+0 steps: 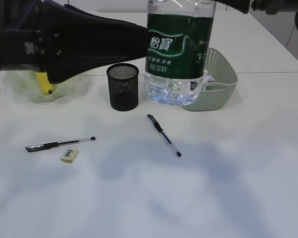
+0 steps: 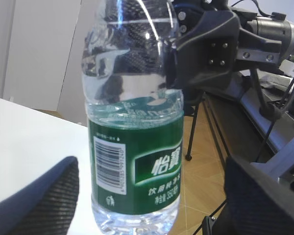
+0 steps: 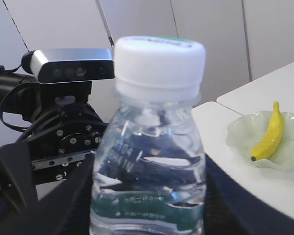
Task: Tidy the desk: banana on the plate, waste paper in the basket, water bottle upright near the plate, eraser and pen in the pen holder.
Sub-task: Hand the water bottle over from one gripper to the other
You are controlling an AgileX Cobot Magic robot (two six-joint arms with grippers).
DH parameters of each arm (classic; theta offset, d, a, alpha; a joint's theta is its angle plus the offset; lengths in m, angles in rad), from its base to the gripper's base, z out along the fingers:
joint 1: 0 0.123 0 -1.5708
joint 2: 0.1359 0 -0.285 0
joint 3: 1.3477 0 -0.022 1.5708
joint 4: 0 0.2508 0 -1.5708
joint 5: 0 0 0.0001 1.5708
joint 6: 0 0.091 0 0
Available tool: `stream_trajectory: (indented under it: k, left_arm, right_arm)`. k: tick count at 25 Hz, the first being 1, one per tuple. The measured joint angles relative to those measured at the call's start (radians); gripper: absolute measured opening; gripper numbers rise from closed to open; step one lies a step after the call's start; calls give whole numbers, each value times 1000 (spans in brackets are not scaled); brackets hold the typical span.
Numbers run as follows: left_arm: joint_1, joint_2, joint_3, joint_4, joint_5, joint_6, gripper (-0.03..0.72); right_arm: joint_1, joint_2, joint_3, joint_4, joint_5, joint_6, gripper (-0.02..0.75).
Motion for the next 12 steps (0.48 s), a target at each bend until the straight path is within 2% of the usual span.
stream_trajectory:
  k: [12]
  left_arm:
    - [0, 52, -60, -4, 71, -15, 686]
  right_arm:
    - [0, 0, 0, 27, 9, -10, 396]
